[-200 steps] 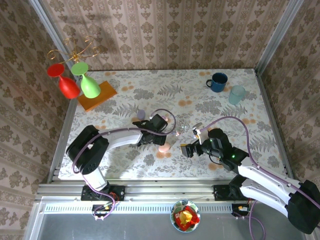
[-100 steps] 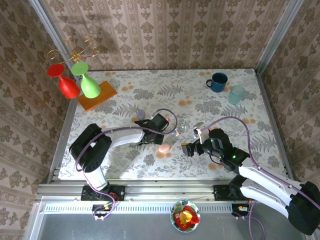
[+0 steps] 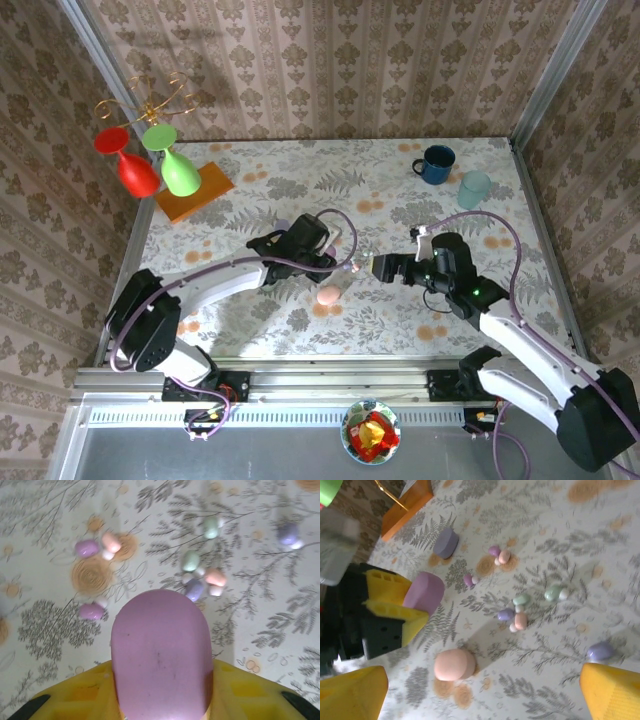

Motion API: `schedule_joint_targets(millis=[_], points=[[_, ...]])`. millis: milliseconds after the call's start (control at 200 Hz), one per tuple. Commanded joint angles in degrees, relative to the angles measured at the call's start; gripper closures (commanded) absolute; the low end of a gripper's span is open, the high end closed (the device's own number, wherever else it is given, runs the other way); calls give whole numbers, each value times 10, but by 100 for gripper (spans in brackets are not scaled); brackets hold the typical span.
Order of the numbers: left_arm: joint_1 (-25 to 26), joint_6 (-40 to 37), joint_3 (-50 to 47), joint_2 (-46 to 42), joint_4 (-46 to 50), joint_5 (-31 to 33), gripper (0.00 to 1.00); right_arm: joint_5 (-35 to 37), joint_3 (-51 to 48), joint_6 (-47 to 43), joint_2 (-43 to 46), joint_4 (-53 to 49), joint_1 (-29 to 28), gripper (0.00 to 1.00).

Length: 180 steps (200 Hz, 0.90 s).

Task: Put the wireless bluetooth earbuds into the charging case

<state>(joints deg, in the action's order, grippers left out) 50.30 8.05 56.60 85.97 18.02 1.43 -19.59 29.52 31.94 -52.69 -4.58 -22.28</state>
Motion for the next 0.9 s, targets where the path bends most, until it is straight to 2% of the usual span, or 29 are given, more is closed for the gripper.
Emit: schedule_joint_targets(millis=[0,190,255,335,430,675,895], points=[[8,-110,-23,-24,-17,-52,64,-160,22,112,-21,-1,29,5],[12,-191,-50,-67,-46,-137,64,-252,42,151,-38,4,33,16],[13,-209,-52,-78,-50,-156,64,-258,46,151,-37,7,33,23],[16,-232,-55,-92,-58,-182,65,-263,58,148,-41,-10,33,26],[22,-250,-63,-108,-74,-197,65,-277,71,146,-55,-28,33,29],[28,-275,-68,-117,-114,-237,68,-309,76,187,-105,18,15,39],[34,-279,-67,-113,-131,-242,69,-318,90,190,-134,37,-17,42]])
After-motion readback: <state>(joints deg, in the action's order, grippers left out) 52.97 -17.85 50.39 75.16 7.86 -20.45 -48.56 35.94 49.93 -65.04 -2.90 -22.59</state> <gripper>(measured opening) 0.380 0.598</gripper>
